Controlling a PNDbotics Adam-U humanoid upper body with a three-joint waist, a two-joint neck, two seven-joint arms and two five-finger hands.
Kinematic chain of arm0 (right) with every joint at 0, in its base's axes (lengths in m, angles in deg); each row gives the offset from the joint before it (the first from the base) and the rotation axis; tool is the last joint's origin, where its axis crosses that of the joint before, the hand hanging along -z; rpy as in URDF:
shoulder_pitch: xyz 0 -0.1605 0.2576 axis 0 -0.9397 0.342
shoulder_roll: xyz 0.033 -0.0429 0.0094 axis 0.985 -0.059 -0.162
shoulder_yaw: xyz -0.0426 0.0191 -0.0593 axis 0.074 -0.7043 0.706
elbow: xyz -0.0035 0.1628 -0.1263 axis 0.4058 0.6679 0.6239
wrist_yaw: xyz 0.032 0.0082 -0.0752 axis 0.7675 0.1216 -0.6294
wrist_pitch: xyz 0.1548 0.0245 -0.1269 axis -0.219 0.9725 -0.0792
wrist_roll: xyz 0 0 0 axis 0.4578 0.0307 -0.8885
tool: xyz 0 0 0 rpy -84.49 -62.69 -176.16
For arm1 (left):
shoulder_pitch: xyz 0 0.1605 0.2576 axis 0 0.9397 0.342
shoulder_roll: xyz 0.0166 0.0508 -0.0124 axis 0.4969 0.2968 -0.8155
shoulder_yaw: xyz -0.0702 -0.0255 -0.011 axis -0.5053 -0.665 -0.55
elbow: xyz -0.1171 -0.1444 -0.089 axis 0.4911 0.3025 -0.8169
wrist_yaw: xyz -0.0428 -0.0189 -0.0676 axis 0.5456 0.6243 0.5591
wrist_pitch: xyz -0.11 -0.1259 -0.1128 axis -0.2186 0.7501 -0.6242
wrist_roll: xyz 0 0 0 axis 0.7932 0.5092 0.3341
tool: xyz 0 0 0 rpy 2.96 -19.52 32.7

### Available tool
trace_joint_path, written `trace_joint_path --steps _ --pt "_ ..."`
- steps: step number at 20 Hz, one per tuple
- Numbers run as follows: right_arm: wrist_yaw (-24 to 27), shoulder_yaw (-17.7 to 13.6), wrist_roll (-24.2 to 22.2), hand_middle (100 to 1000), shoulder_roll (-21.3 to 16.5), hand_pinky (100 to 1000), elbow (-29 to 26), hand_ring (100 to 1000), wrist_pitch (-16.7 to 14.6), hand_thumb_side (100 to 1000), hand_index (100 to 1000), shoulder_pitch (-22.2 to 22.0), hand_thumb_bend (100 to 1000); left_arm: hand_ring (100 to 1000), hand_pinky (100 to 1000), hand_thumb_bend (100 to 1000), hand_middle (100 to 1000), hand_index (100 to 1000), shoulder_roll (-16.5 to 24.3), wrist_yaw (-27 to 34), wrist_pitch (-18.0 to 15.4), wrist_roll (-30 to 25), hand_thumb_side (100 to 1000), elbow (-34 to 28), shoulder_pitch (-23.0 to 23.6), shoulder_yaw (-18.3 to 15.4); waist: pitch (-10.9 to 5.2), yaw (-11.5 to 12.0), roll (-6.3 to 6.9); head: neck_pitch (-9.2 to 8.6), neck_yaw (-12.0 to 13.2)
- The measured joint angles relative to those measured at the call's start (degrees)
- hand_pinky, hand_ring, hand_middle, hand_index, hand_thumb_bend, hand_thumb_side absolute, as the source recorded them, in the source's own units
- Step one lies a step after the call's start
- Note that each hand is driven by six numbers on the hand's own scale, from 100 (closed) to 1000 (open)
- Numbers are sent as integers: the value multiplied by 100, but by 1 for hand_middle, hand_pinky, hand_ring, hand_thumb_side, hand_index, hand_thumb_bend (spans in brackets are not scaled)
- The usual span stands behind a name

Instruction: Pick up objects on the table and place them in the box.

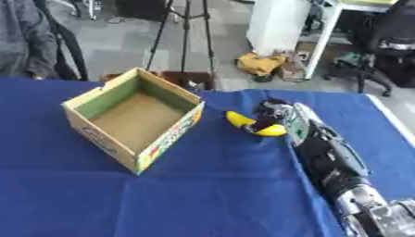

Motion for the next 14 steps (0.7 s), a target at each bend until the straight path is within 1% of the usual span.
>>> trace_joint_path --steps 4,10,12,13,14 --pt "0 0 37 690 2 675 20 701 9 421 820 -11 334 625 605 561 682 698 0 0 -1 -1 1000 0 1 -5 0 0 6 0 1" --pt "-4 0 101 665 5 649 36 670 1 426 793 -18 300 625 606 561 682 698 0 1 -1 -2 1000 0 1 -14 0 -4 10 0 2" --pt "-8 0 114 649 5 634 51 653 5 425 781 -18 284 625 606 560 683 699 0 2 -2 -2 1000 0 1 -14 0 -6 14 0 2" --pt "-14 0 122 639 6 611 52 643 12 427 770 -17 268 625 606 560 682 698 0 2 -2 -2 1000 0 1 -14 0 -7 20 0 2" --pt "-20 0 130 639 7 611 55 643 19 427 770 -17 268 625 606 560 682 698 0 2 -2 -3 1000 0 1 -15 0 -8 25 0 2"
